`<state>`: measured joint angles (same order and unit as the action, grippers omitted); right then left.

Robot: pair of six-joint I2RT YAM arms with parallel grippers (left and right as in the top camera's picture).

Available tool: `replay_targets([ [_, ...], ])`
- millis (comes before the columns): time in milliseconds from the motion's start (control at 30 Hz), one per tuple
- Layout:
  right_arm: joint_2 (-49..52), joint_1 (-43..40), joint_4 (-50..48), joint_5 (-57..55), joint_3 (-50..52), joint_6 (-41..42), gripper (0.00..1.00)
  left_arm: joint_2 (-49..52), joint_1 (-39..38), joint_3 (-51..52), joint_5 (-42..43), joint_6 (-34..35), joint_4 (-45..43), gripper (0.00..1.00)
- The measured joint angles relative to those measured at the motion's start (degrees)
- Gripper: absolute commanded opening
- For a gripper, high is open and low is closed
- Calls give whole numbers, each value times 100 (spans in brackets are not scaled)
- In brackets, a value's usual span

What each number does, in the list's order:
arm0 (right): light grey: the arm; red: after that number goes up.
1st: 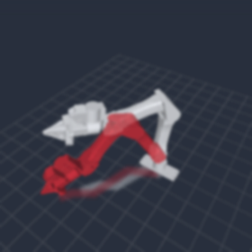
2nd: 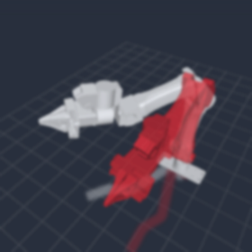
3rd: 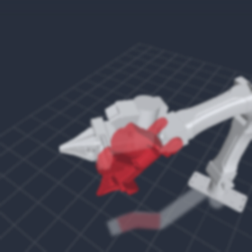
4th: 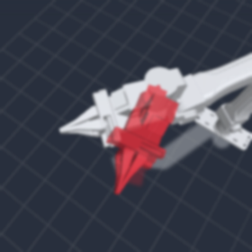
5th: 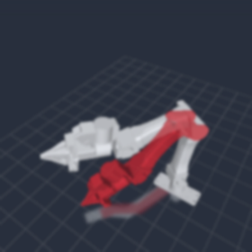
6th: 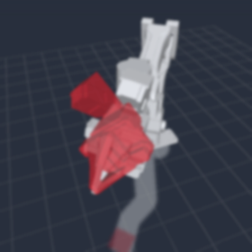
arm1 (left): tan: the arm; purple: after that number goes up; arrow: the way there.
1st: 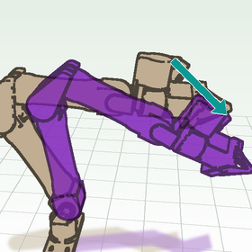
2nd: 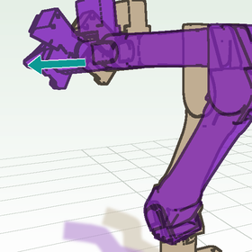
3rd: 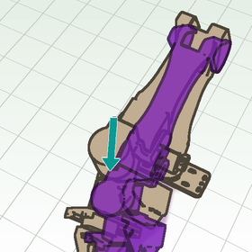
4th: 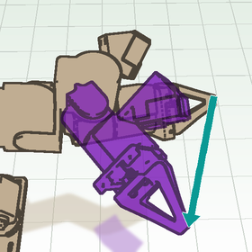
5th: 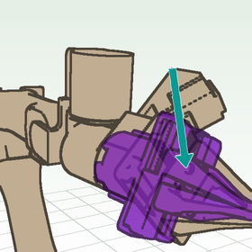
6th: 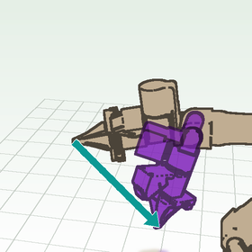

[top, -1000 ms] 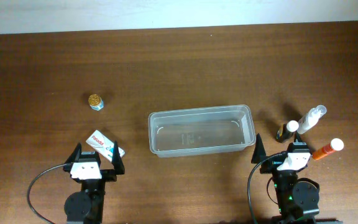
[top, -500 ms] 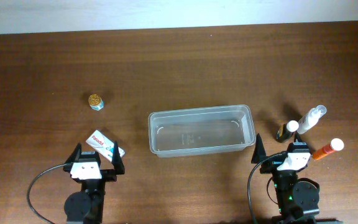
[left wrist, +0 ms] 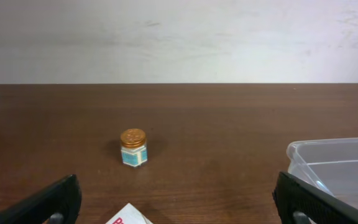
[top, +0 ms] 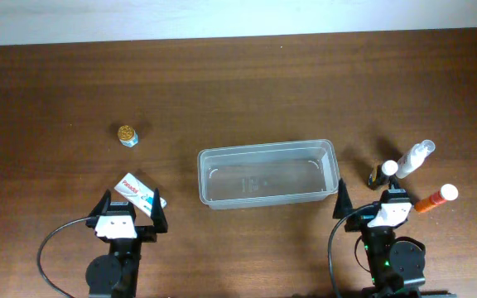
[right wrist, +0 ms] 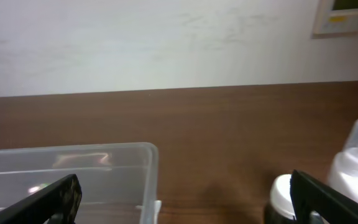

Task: Pack container

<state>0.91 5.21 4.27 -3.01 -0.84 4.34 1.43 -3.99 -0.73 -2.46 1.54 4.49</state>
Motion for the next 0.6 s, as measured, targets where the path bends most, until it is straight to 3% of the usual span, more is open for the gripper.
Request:
replay_targets([
  [133,4,0,179,173,-42,122,98,2,0,-107,157,0,299,99],
  [300,142,0,1604,205,-697,162,98,330,0,-922,299,-2,1530,99],
  [600,1993,0,3768,225,-3224,170,98,2214,0,-2953,402,-2,3158,99],
])
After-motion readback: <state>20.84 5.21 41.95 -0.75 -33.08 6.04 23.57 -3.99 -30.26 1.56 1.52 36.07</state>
